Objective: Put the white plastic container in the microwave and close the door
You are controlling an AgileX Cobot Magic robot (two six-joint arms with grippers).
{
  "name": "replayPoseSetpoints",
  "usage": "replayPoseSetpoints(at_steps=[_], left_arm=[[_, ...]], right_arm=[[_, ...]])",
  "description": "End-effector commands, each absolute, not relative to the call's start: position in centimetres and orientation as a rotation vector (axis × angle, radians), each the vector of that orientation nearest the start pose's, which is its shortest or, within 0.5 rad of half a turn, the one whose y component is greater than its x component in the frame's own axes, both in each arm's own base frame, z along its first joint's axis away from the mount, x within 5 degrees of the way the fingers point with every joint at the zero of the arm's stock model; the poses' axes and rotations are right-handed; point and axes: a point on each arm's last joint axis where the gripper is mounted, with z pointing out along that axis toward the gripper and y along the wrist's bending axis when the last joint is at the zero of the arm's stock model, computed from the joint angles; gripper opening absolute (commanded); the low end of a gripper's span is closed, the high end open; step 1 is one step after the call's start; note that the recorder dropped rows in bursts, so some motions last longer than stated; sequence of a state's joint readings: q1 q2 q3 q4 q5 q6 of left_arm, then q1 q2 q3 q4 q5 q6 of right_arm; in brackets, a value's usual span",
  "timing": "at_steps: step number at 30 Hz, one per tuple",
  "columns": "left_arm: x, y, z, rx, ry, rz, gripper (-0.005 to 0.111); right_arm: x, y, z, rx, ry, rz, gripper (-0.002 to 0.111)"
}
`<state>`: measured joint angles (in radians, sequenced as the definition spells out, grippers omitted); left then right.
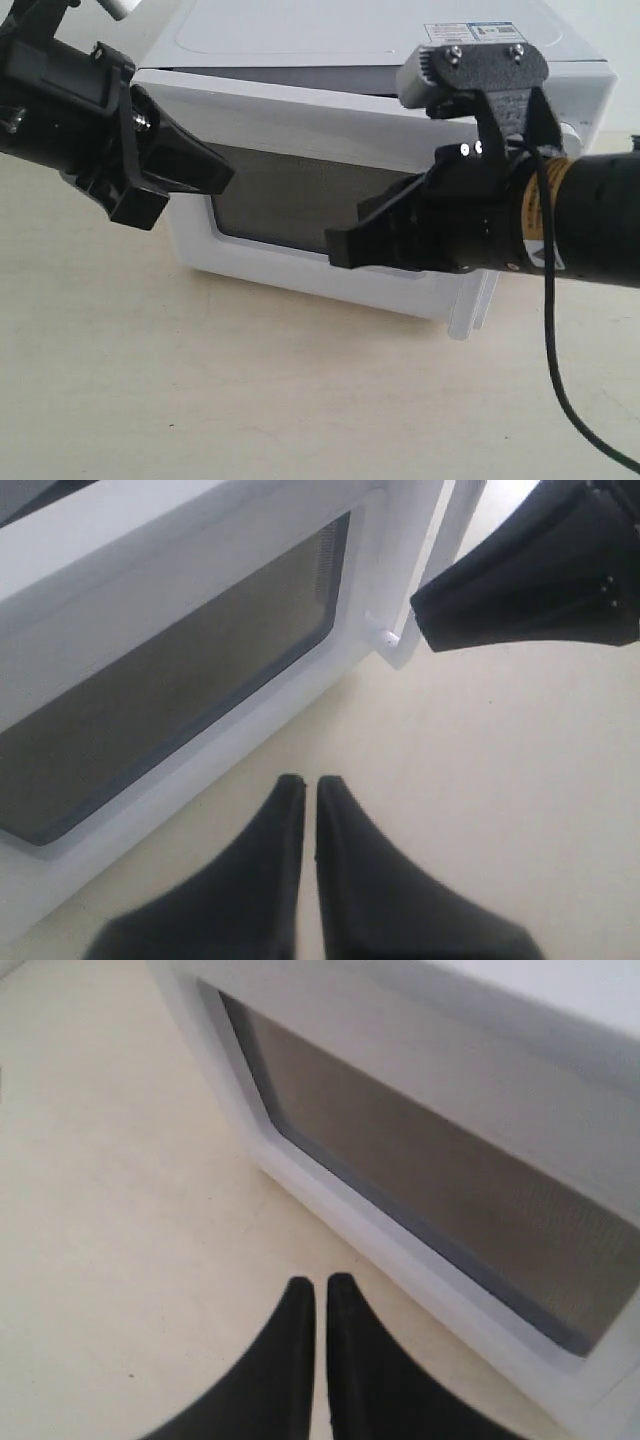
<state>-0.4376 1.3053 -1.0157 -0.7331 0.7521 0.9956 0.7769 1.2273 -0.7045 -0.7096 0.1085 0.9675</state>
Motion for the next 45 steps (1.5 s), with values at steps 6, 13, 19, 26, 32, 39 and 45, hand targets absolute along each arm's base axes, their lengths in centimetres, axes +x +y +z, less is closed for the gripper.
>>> replayPoseSetpoints(at_steps=[6, 13, 19, 26, 32, 39, 45], left_arm=[[22.5, -15.4, 32.0, 1.148, 2.030, -0.596, 0.004], [22.5, -15.4, 32.0, 1.147, 2.029, -0.594, 0.004], [22.5, -15.4, 32.1, 1.145, 2.028, -0.593, 0.004], [22.5, -15.4, 32.1, 1.145, 2.028, -0.593, 0.004], [22.5, -15.4, 32.1, 1.145, 2.028, -0.593, 0.004], [22.5, -15.4, 32.1, 1.145, 2.028, -0.593, 0.004], [22.5, -15.4, 32.1, 1.145, 2.028, -0.593, 0.004]], right_arm=[[18.0, 15.7, 29.6, -0.687, 1.959, 0.317, 0.000], [17.1, 14.8, 31.4, -0.692, 1.882, 0.318, 0.000], [16.9, 15.0, 31.8, -0.665, 1.862, 0.390, 0.000], [16.4, 14.8, 32.5, -0.584, 1.835, 0.426, 0.000], [16.7, 14.7, 33.3, -0.245, 1.816, 0.630, 0.000], [16.5, 14.0, 30.4, -0.244, 1.851, 0.568, 0.000], [16.3, 14.2, 30.3, -0.274, 1.862, 0.601, 0.000]])
